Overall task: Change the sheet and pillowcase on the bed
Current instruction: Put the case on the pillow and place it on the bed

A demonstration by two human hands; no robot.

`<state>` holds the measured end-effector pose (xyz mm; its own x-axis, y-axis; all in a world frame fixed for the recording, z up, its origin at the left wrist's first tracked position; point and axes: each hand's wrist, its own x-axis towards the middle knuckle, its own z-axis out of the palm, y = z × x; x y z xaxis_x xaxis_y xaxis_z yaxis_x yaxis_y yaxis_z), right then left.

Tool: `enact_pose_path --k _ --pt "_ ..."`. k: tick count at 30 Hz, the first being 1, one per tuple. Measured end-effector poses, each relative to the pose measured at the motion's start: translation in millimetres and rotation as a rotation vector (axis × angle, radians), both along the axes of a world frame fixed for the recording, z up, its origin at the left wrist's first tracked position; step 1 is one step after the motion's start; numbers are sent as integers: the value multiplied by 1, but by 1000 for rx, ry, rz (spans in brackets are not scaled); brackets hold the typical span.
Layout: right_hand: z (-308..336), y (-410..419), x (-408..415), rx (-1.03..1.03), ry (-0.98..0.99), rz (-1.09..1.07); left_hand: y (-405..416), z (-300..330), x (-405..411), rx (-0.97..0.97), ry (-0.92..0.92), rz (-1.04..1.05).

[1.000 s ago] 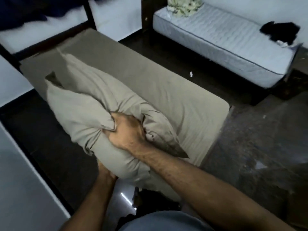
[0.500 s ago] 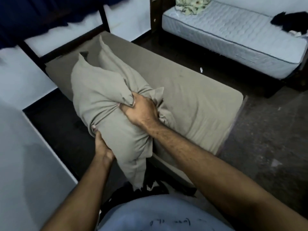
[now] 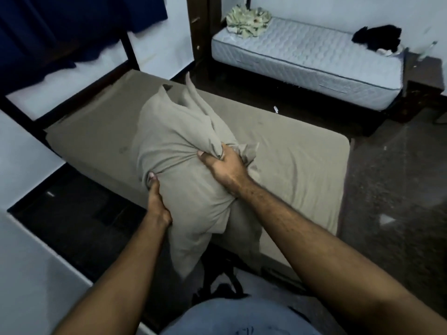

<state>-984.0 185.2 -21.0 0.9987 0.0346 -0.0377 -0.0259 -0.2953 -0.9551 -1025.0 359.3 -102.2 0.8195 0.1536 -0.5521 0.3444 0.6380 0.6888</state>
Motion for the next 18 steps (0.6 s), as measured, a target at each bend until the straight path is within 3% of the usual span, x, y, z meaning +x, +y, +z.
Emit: enact_pose_path --k 3,8,11,14,18 --pt "-16 25 27 388 95 -92 53 8 58 233 -68 -73" --pt "-97 45 65 691 263 -372 80 -4 124 821 -24 -176" --pt "-170 41 70 722 493 -432 62 -53 136 1106 26 -453" --pt "-255 34 64 714 711 -489 26 -129 119 1119 66 -706" --pt "-299 -19 59 527 708 -570 -18 -208 112 1253 28 -957"
